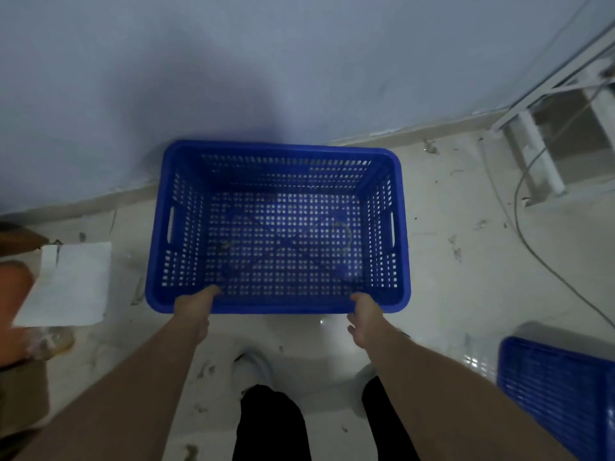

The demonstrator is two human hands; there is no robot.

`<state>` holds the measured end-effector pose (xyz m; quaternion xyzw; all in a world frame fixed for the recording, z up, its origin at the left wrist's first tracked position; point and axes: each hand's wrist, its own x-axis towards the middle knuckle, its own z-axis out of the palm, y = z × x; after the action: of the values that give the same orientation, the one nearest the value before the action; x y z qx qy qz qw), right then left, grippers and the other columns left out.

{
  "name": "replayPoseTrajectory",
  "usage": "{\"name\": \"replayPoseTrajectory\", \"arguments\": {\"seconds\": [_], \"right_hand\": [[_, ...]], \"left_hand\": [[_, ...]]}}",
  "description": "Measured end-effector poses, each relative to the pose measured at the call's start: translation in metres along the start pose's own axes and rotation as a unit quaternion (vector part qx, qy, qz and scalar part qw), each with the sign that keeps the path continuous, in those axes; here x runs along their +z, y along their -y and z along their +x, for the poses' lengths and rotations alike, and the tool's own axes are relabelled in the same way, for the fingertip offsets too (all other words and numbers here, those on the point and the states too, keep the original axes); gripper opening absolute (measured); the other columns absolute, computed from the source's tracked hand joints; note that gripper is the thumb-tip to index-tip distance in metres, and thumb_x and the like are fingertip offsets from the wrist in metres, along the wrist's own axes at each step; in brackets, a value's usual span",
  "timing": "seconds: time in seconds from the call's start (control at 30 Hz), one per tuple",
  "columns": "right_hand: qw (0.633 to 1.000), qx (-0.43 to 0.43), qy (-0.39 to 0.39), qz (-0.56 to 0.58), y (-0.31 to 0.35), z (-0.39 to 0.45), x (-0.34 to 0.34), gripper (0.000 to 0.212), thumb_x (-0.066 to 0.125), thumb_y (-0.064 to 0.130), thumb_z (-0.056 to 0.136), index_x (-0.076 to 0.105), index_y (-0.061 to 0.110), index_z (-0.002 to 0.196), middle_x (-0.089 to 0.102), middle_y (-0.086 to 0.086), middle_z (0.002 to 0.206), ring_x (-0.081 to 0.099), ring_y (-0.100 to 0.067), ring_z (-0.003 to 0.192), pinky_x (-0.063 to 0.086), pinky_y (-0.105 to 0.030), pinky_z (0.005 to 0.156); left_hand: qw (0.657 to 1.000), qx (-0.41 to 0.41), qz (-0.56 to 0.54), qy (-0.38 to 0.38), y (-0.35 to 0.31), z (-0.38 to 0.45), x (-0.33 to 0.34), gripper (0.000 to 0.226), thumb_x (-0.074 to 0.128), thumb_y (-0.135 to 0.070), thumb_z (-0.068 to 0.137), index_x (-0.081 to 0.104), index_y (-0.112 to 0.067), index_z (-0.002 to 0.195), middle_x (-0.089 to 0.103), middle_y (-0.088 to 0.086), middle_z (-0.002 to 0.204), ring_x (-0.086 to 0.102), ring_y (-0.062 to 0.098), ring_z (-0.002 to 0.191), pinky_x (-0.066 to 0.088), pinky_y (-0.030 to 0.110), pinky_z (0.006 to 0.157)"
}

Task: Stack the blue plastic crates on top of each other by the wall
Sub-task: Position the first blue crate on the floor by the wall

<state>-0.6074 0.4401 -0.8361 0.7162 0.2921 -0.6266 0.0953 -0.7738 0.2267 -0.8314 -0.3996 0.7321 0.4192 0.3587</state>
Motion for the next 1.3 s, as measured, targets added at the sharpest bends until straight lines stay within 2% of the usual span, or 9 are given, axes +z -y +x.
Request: {"name": "replayPoseTrajectory", "arguments": {"seconds": [0.33, 0.6, 0.7, 0.77, 0.83, 0.97, 1.07, 1.13, 1.3], "right_hand": [[0.998, 0.04, -0.039, -0.037, 0.015, 0.047, -0.001, 0.051, 0.047, 0.02, 0.091, 0.038, 0.008, 0.139, 0.04, -0.015, 0.146, 0.044, -0.033, 0.131, 0.038, -0.043, 0.106], [0.997, -0.051, -0.043, 0.025, 0.06, 0.067, -0.006, 0.018, 0.048, 0.01, 0.082, 0.05, 0.01, 0.1, 0.044, -0.003, 0.078, 0.04, -0.016, 0.064, 0.035, -0.03, 0.06], [0.997, -0.074, -0.013, 0.032, 0.096, 0.07, -0.009, 0.023, 0.047, 0.01, 0.084, 0.051, 0.012, 0.106, 0.063, -0.011, 0.112, 0.061, -0.025, 0.098, 0.045, -0.036, 0.091], [0.997, -0.073, 0.002, 0.011, 0.108, 0.07, -0.015, 0.033, 0.044, 0.01, 0.088, 0.05, 0.014, 0.12, 0.042, -0.019, 0.15, 0.04, -0.035, 0.14, 0.031, -0.044, 0.117], [0.996, -0.082, 0.024, -0.022, 0.109, 0.069, -0.022, 0.038, 0.042, 0.01, 0.091, 0.046, 0.011, 0.129, 0.031, -0.022, 0.154, 0.029, -0.036, 0.144, 0.024, -0.046, 0.12], [0.981, -0.1, 0.037, -0.159, 0.106, 0.054, -0.025, 0.037, 0.048, 0.013, 0.091, 0.05, 0.002, 0.127, 0.047, -0.026, 0.143, 0.044, -0.042, 0.134, 0.035, -0.049, 0.113], [0.955, -0.185, 0.04, -0.228, 0.134, 0.007, -0.017, 0.011, 0.055, 0.014, 0.092, 0.057, 0.003, 0.091, 0.059, -0.016, 0.091, 0.057, -0.024, 0.077, 0.05, -0.037, 0.075], [0.918, -0.262, 0.053, -0.292, 0.165, -0.039, -0.015, 0.03, 0.056, 0.024, 0.095, 0.053, 0.008, 0.07, 0.053, -0.008, 0.069, 0.046, -0.017, 0.058, 0.04, -0.031, 0.061], [0.767, -0.457, 0.031, -0.448, 0.238, -0.191, -0.061, 0.02, 0.047, 0.017, 0.096, 0.061, 0.013, 0.109, 0.066, -0.007, 0.106, 0.062, -0.024, 0.093, 0.05, -0.035, 0.083]], "left_hand": [[0.993, -0.086, -0.046, 0.06, 0.015, 0.04, 0.013, 0.058, 0.063, -0.015, 0.086, 0.041, -0.01, 0.139, 0.038, 0.013, 0.149, 0.042, 0.03, 0.132, 0.041, 0.039, 0.106], [0.977, -0.099, -0.169, 0.087, 0.002, 0.039, 0.025, 0.051, 0.067, -0.02, 0.082, 0.05, -0.01, 0.128, 0.049, 0.011, 0.137, 0.048, 0.029, 0.125, 0.039, 0.039, 0.108], [0.96, -0.11, -0.237, 0.096, -0.001, 0.034, 0.039, 0.035, 0.064, -0.016, 0.082, 0.052, -0.014, 0.116, 0.053, 0.008, 0.13, 0.052, 0.027, 0.12, 0.041, 0.039, 0.107], [0.951, -0.107, -0.275, 0.094, 0.001, 0.027, 0.049, 0.032, 0.062, -0.014, 0.082, 0.053, -0.017, 0.113, 0.055, 0.005, 0.125, 0.055, 0.022, 0.11, 0.045, 0.035, 0.099], [0.954, -0.092, -0.273, 0.081, 0.002, 0.025, 0.055, 0.032, 0.059, -0.015, 0.083, 0.053, -0.018, 0.114, 0.055, 0.002, 0.125, 0.054, 0.019, 0.106, 0.044, 0.033, 0.094], [0.988, -0.034, -0.142, 0.054, -0.007, 0.012, 0.055, 0.031, 0.058, -0.018, 0.084, 0.052, -0.015, 0.114, 0.057, 0.001, 0.111, 0.055, 0.019, 0.102, 0.041, 0.034, 0.099], [0.995, 0.069, 0.068, 0.038, -0.041, -0.03, 0.051, 0.011, 0.054, -0.012, 0.088, 0.05, -0.01, 0.078, 0.047, 0.006, 0.074, 0.043, 0.019, 0.064, 0.037, 0.035, 0.071], [0.972, 0.139, 0.183, 0.05, -0.075, -0.074, 0.051, 0.028, 0.053, -0.016, 0.09, 0.047, -0.011, 0.062, 0.045, 0.008, 0.067, 0.04, 0.022, 0.06, 0.034, 0.033, 0.065], [0.85, 0.383, 0.348, 0.096, -0.162, -0.244, 0.05, 0.031, 0.044, -0.023, 0.098, 0.069, -0.006, 0.101, 0.06, 0.003, 0.096, 0.057, 0.022, 0.091, 0.044, 0.032, 0.083]]}}
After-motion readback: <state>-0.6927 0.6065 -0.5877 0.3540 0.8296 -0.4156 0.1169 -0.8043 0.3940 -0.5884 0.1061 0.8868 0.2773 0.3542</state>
